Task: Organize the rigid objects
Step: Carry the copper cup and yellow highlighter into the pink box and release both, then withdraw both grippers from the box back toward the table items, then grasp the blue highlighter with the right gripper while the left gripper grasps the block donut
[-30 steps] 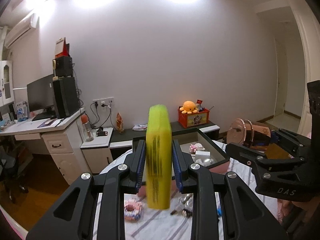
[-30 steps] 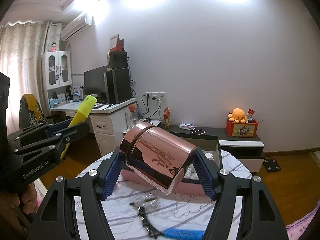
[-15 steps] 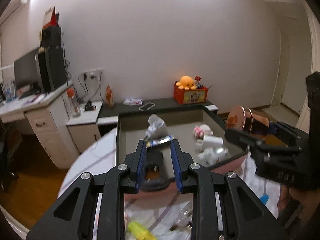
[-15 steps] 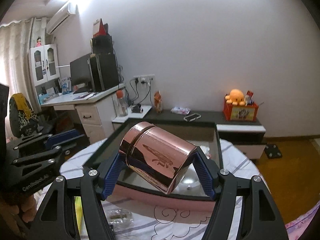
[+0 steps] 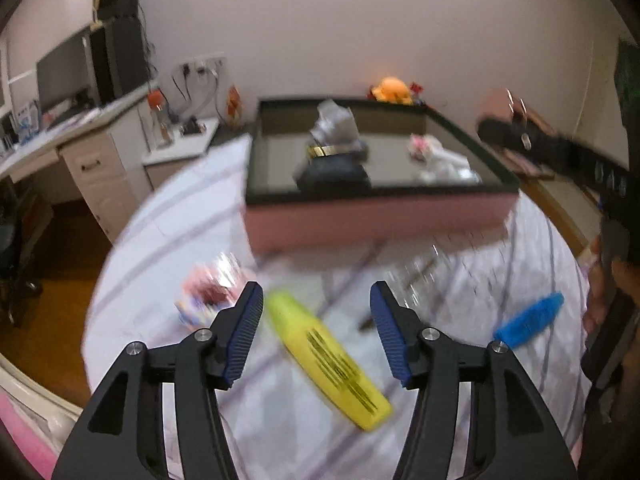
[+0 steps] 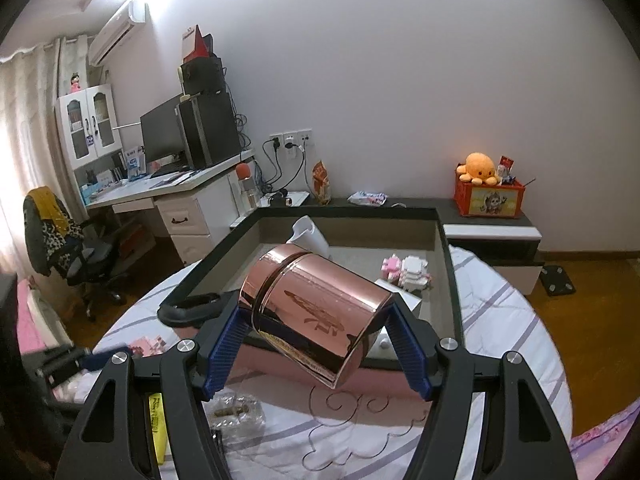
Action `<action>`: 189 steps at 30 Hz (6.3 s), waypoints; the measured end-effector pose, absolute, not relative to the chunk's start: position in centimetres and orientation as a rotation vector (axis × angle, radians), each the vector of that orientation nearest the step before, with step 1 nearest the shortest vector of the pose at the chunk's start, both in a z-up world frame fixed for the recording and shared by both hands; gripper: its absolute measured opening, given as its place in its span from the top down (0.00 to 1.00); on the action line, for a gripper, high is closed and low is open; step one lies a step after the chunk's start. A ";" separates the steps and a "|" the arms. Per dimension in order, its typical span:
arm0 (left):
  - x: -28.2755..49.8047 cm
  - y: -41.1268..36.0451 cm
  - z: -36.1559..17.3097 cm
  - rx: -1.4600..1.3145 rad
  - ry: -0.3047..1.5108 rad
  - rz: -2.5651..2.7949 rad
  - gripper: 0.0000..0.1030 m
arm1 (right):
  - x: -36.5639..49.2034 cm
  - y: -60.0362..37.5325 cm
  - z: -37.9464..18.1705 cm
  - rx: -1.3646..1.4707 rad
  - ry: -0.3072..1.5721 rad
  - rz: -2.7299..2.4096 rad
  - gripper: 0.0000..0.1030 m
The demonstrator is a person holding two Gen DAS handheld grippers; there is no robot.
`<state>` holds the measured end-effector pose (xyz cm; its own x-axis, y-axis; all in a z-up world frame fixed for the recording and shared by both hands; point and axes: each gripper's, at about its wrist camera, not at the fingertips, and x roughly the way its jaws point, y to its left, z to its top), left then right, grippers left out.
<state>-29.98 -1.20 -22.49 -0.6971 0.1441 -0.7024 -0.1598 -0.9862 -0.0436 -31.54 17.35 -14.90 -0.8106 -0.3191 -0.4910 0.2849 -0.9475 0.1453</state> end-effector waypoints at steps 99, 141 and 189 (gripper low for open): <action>-19.1 -7.6 -13.3 -0.738 0.047 2.912 0.00 | -19.2 21.0 -11.8 0.746 -0.108 -2.870 0.21; -21.8 -5.0 -20.1 -1.003 0.188 2.738 0.00 | -26.4 19.3 -23.3 1.278 -0.201 -2.700 0.21; -29.8 -5.9 -25.6 -1.294 0.054 2.727 0.47 | -28.5 18.9 -23.8 1.263 0.033 -2.635 0.73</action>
